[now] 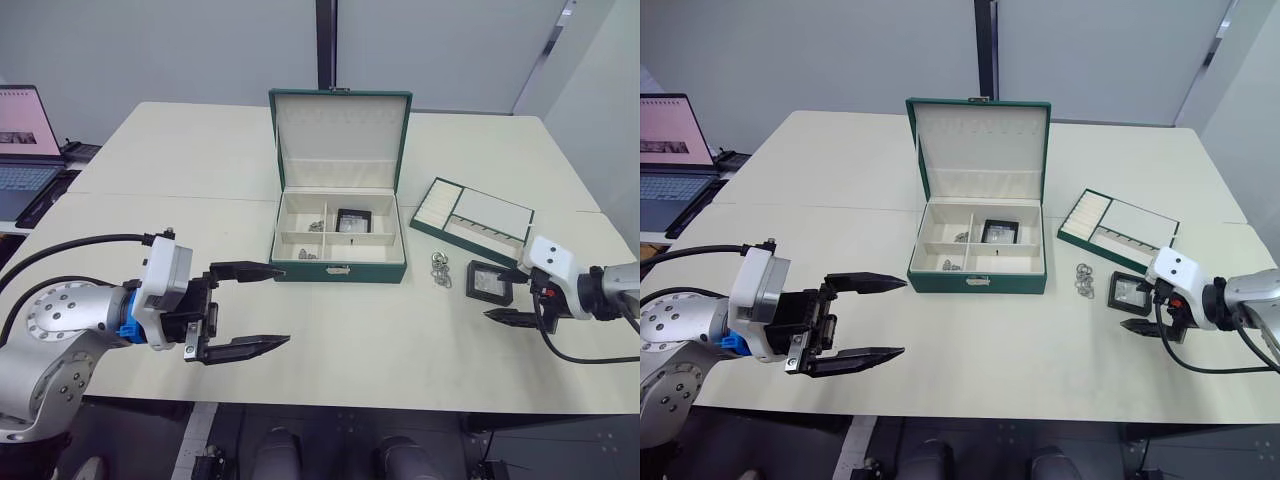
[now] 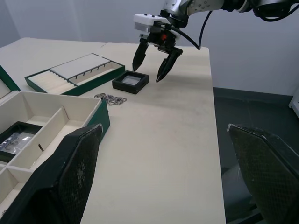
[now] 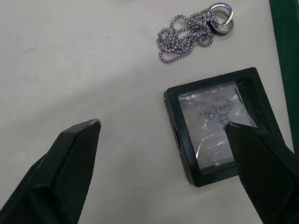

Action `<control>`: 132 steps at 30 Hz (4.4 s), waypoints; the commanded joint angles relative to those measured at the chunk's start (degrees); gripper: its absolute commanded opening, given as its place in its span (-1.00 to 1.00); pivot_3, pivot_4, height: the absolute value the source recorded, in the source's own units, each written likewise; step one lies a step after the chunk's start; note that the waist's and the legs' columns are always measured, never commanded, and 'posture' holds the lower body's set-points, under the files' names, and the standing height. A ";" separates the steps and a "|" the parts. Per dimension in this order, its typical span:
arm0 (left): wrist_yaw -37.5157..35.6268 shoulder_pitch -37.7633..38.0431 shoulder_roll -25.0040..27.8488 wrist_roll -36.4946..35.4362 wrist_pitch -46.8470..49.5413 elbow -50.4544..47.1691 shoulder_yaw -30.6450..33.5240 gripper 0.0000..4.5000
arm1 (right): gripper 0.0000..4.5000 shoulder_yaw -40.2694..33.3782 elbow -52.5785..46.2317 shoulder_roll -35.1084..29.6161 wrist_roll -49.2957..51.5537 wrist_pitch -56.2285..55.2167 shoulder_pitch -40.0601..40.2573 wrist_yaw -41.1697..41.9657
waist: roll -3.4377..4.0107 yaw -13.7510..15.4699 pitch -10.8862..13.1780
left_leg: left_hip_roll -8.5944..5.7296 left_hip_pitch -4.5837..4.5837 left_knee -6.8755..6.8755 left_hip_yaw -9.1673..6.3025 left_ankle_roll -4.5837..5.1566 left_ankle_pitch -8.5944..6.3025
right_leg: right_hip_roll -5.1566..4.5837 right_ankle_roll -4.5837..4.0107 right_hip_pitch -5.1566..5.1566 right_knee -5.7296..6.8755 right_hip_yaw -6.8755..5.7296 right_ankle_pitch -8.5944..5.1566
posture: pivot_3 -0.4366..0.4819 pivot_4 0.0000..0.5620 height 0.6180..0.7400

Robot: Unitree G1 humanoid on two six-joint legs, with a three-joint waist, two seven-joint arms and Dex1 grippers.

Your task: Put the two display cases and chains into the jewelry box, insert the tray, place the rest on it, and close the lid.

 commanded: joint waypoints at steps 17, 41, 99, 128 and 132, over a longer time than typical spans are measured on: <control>2.48 -0.80 0.35 -1.43 0.25 -1.94 0.33 1.00 | 0.70 1.05 5.14 5.04 -7.80 -4.97 -3.67 4.93 | 0.04 0.01 0.03 | 0.00 0.25 -0.02 0.10 -0.01 0.00 | 0.00 0.00 0.20 0.00 0.09 0.00 | -0.05 -0.47 0.77; 3.42 -0.37 -0.40 -1.91 0.20 -1.34 0.54 1.00 | -1.00 -1.15 0.55 3.96 -7.84 -0.95 -5.45 5.12 | 0.08 0.01 0.05 | 0.00 0.29 -0.02 0.12 -0.01 0.00 | 0.00 0.00 0.22 0.00 0.11 0.00 | -0.05 -0.47 0.77; 5.35 9.47 1.88 0.08 -0.28 3.93 17.52 1.00 | -1.00 29.31 29.90 42.51 -23.40 4.39 -55.87 15.99 | 0.42 -0.73 0.27 | 0.08 0.30 -0.11 0.24 0.02 -0.02 | -0.02 -0.02 -0.41 0.19 0.13 0.01 | -0.05 -0.47 0.77; 12.34 11.36 1.73 -2.58 9.89 1.88 20.29 1.00 | 0.02 12.17 -2.48 30.80 -16.54 17.93 -38.34 12.47 | 0.28 0.04 0.28 | 0.05 0.22 -0.17 0.16 -0.01 -0.05 | -0.06 -0.01 -0.18 0.04 0.08 0.01 | -0.05 -0.47 0.77; 11.19 14.50 1.30 -3.41 10.33 1.83 22.75 1.00 | 0.43 1.70 -22.11 26.84 -8.68 31.12 -25.76 8.56 | 0.26 -0.09 0.28 | 0.04 0.05 -0.21 0.09 -0.05 -0.06 | -0.05 -0.01 -0.16 0.03 0.03 0.00 | -0.05 -0.47 0.77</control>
